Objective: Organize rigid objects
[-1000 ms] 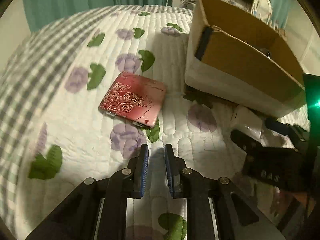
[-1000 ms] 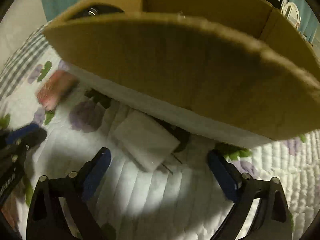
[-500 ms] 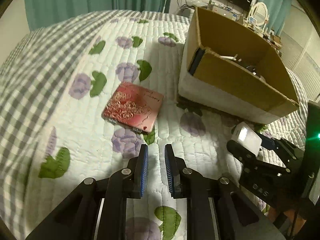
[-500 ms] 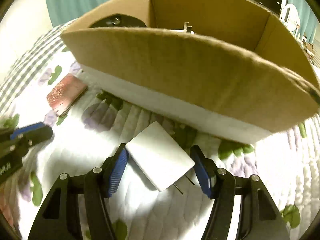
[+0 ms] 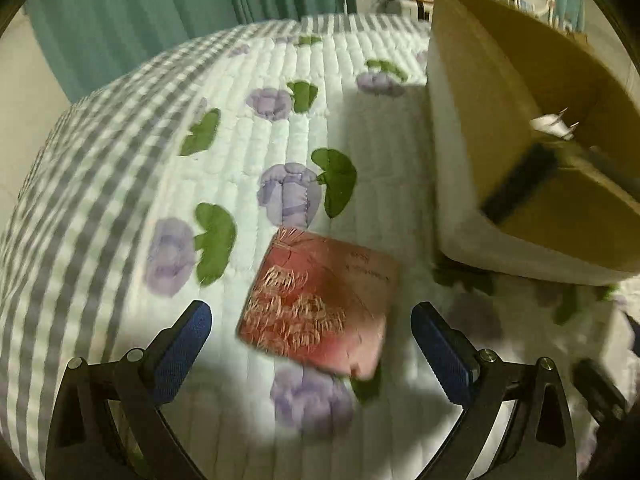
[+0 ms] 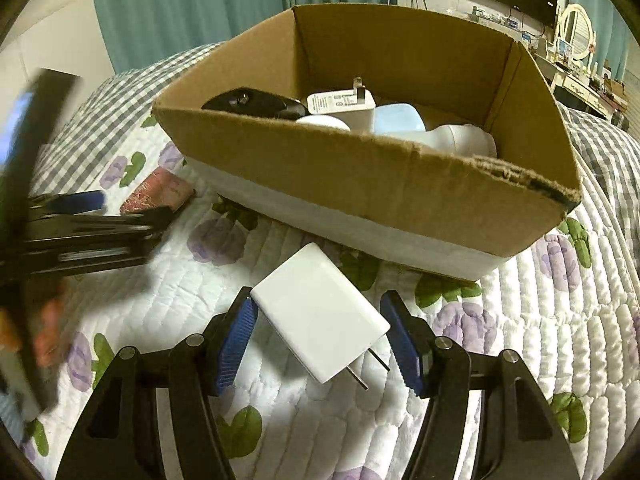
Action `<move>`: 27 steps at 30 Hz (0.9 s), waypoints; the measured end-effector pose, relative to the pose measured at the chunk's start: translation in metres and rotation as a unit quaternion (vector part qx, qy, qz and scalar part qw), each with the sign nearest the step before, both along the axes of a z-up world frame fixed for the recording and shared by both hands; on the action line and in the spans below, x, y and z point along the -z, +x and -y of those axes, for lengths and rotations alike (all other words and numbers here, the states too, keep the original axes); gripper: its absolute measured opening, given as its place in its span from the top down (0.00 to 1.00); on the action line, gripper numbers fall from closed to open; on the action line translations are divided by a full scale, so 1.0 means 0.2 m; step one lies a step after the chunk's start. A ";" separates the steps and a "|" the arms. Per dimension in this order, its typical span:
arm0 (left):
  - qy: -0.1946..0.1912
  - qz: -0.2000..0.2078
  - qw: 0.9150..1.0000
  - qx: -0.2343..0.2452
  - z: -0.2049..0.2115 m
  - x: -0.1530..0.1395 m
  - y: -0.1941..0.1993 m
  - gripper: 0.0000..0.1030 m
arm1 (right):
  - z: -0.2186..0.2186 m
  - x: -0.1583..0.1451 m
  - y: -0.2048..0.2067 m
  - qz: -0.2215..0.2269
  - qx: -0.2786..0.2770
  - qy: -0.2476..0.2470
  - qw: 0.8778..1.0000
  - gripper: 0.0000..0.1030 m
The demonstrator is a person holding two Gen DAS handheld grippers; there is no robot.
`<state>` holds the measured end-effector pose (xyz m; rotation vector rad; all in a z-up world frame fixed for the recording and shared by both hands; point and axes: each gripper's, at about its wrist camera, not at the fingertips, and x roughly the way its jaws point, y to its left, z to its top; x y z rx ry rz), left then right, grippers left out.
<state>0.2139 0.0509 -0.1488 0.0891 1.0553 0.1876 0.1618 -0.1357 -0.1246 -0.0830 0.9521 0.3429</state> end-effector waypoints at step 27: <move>-0.085 0.125 0.985 0.080 0.24 -0.71 -0.41 0.29 | 0.24 -0.60 -0.28 0.090 -0.005 0.005 0.996 0.39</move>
